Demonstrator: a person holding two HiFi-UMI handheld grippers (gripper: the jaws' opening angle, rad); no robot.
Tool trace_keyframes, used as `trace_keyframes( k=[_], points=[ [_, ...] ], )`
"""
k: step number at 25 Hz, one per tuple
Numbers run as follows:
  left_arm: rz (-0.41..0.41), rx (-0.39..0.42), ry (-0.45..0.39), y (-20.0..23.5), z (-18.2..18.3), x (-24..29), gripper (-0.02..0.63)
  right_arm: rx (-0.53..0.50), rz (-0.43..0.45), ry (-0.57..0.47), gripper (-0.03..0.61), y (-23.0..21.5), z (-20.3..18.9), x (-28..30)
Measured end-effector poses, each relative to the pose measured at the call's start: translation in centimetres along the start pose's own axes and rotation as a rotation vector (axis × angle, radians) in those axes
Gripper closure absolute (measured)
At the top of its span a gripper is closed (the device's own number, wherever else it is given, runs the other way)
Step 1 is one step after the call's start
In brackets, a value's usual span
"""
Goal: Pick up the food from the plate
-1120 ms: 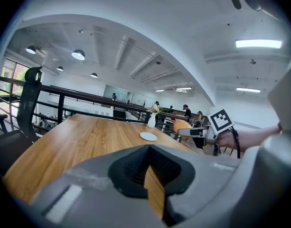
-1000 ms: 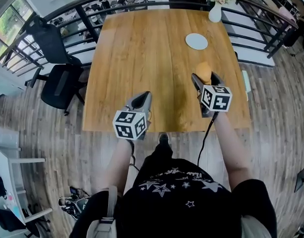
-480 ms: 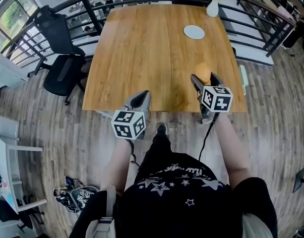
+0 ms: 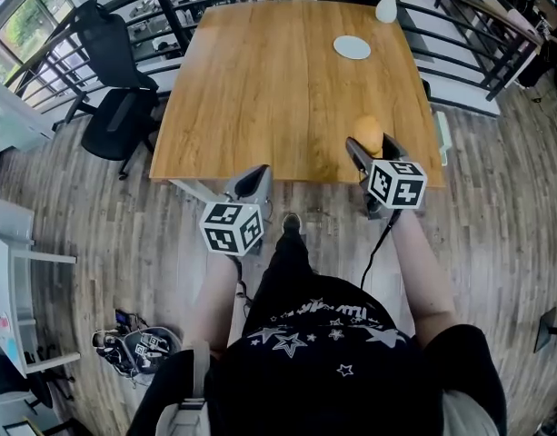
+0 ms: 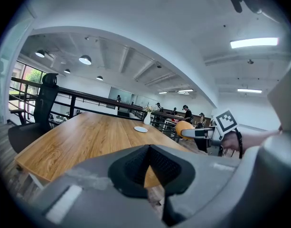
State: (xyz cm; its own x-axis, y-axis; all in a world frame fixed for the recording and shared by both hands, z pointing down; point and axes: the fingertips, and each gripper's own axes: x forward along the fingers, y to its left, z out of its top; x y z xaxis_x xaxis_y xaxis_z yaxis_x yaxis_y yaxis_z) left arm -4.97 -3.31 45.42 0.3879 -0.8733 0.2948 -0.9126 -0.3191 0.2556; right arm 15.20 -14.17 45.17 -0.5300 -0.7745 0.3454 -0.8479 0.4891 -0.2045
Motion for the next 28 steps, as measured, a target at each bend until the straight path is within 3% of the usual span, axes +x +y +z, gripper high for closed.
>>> trace_keyframes(
  k=[10, 19, 28],
  points=[
    [0.015, 0.001, 0.015, -1.2, -1.1, -1.6, 0.612, 0.015, 0.038, -0.004, 0.233, 1.2, -1.1, -1.3],
    [-0.035, 0.007, 0.016, -1.4, -0.8, -1.6, 0.612, 0.043, 0.009, 0.007, 0.233, 1.2, -1.8, -2.2],
    [-0.060, 0.000, 0.053, 0.3, -2.2, -5.5, 0.612, 0.070, -0.017, 0.015, 0.233, 5.2, -3.5, -4.1]
  ],
)
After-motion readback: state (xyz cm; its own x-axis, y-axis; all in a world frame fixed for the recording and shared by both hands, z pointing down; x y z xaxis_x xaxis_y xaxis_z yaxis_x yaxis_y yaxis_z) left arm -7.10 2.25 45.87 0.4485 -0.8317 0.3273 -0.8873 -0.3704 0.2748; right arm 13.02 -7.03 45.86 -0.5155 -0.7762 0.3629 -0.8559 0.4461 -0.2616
